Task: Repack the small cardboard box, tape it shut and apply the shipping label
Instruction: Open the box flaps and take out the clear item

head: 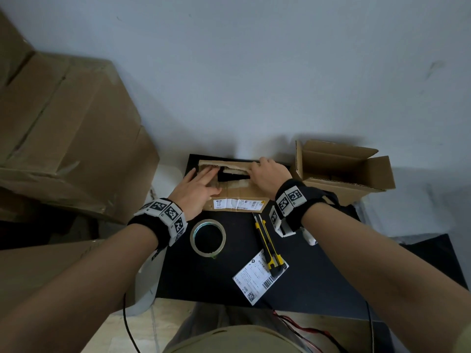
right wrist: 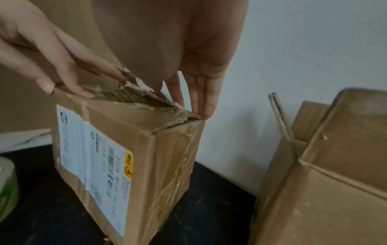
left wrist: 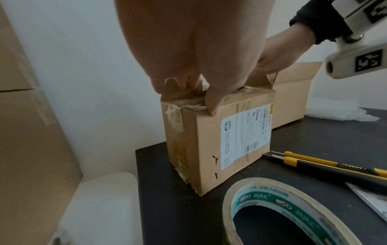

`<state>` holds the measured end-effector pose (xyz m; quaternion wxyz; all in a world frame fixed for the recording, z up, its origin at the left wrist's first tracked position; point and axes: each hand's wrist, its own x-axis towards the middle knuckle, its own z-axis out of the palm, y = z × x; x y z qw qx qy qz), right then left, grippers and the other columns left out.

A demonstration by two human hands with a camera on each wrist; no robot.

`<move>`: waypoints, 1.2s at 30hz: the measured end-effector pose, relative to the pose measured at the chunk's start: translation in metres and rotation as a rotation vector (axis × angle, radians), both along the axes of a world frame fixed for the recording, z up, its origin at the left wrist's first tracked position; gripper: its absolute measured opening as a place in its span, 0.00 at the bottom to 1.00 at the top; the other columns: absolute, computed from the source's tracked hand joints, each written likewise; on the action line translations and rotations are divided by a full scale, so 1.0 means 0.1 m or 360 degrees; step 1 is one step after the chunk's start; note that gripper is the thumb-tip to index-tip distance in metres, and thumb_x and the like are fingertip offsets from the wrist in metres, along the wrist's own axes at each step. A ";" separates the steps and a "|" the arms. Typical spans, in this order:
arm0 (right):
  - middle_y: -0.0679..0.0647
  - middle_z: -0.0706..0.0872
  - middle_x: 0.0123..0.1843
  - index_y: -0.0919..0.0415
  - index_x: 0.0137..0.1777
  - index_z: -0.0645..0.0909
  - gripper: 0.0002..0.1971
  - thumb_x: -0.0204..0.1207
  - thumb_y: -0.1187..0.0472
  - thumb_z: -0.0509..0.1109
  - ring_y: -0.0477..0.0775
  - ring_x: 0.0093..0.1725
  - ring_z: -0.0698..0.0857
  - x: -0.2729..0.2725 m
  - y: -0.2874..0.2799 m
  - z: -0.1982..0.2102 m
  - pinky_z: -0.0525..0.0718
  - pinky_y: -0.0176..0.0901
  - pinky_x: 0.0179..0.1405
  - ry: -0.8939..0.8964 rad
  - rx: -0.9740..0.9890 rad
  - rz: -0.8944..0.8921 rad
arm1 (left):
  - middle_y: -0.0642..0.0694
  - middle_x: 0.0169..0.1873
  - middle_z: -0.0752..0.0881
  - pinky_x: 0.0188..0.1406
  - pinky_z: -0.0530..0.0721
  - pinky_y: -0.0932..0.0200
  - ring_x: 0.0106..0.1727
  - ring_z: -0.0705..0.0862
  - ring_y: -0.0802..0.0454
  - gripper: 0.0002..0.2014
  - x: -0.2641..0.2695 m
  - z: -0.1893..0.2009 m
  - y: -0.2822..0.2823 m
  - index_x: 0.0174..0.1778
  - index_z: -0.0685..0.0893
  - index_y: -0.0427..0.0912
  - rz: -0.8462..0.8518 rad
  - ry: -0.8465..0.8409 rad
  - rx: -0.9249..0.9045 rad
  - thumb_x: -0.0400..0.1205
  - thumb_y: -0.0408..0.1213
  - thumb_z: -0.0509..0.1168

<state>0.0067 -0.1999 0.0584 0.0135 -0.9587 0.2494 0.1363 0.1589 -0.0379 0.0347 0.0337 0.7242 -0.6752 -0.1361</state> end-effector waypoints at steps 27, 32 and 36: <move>0.60 0.81 0.58 0.65 0.60 0.73 0.14 0.80 0.56 0.65 0.60 0.56 0.82 -0.11 -0.09 0.19 0.81 0.49 0.46 -0.0615 0.0192 -0.0866 | 0.48 0.73 0.72 0.67 0.74 0.52 0.71 0.72 0.48 0.32 0.07 0.27 -0.07 0.77 0.65 0.49 0.0402 0.0356 0.0106 0.78 0.38 0.69; 0.57 0.85 0.54 0.61 0.56 0.80 0.12 0.80 0.54 0.65 0.57 0.54 0.84 -0.24 0.02 0.10 0.83 0.50 0.55 -0.0781 0.0623 -0.1009 | 0.45 0.68 0.73 0.64 0.76 0.51 0.68 0.75 0.46 0.36 0.07 0.26 -0.06 0.78 0.62 0.41 0.0562 0.0343 0.0079 0.77 0.42 0.71; 0.55 0.83 0.64 0.61 0.67 0.78 0.17 0.81 0.55 0.64 0.54 0.64 0.80 -0.35 0.09 0.06 0.76 0.45 0.64 -0.0764 0.0823 -0.0879 | 0.47 0.59 0.76 0.57 0.79 0.51 0.59 0.79 0.47 0.26 0.06 0.23 -0.03 0.68 0.74 0.42 0.0636 0.0326 0.0021 0.76 0.43 0.72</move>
